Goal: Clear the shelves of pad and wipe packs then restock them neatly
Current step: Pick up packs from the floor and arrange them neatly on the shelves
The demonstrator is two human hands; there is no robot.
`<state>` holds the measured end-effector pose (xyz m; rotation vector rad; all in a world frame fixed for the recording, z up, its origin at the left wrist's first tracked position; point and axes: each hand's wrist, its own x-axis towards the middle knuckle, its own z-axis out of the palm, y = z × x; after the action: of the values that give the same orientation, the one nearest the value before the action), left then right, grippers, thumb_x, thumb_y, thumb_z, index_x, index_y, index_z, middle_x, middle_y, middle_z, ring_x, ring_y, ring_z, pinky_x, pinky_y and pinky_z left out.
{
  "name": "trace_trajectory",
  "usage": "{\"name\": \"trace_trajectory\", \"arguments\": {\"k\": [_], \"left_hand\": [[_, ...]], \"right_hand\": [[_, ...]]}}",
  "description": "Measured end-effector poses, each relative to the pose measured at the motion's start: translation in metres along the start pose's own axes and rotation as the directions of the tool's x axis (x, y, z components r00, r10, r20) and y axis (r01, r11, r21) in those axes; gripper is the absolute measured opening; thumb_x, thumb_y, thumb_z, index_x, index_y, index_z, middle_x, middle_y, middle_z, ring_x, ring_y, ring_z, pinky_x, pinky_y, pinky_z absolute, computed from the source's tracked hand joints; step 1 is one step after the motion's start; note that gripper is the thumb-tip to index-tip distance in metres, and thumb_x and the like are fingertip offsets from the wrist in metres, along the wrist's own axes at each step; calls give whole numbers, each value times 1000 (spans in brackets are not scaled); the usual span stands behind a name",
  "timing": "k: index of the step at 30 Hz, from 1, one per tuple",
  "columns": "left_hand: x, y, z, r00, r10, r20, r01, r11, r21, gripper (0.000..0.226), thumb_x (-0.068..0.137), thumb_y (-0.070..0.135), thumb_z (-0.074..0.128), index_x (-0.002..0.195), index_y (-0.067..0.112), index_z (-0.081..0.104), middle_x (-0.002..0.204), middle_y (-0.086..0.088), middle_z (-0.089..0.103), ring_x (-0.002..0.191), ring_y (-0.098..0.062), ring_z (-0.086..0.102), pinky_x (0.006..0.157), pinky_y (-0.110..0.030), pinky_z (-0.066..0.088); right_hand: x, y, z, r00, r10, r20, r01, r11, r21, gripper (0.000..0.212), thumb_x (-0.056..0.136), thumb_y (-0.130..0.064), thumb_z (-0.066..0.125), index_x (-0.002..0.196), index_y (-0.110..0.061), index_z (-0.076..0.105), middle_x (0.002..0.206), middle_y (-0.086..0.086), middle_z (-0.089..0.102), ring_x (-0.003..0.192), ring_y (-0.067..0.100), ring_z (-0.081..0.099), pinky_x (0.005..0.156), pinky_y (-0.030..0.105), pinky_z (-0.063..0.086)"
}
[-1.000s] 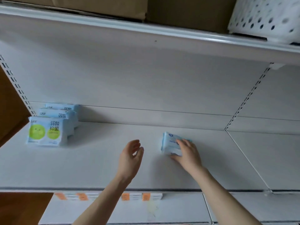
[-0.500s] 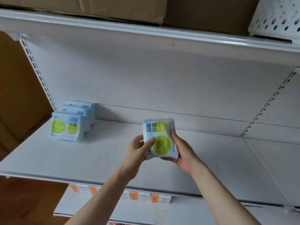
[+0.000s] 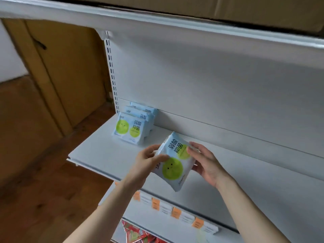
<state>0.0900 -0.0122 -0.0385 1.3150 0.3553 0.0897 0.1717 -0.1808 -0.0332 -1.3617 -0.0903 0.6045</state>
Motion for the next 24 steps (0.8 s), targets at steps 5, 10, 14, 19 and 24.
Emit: {"name": "trace_trajectory", "arguments": {"k": [5,10,14,19,24], "left_hand": [[15,3,-60,956,-32,-290,-11,990,-144,50,74,27,76,116,13,53,99,-9,65,81,-19,64,64,-27,51],[34,-4,-101,915,10,-403,-16,1000,-12,11,94,19,55,91,12,64,76,-4,64,73,-19,59,61,-25,48],[54,8,-132,856,255,-449,-116,943,313,20,96,6,46,89,11,64,75,0,61,61,1,56,52,-6,40],[79,5,-152,871,312,-381,-123,887,445,22,97,4,43,103,8,64,88,-4,63,77,-15,56,62,-16,43],[92,0,-152,884,280,-374,-106,900,423,23,98,4,38,107,11,59,97,-4,62,87,-19,56,70,-26,44]], "right_hand": [[28,19,64,998,33,-62,-23,989,148,11,87,-7,60,95,-15,59,78,3,67,68,15,63,59,28,54],[51,49,120,988,-41,-146,71,977,204,11,87,-4,61,96,-9,57,83,6,66,74,15,61,67,24,51],[67,62,135,981,-156,-116,113,944,-311,14,81,-10,71,77,-14,59,72,-4,62,64,6,54,58,11,42],[87,68,143,969,-216,-117,129,852,-507,21,79,-14,73,67,-18,56,66,-8,62,60,3,55,62,18,44],[99,67,146,958,-245,-148,131,835,-534,23,80,-12,72,67,-19,54,68,-6,62,60,3,55,59,14,43]]}}
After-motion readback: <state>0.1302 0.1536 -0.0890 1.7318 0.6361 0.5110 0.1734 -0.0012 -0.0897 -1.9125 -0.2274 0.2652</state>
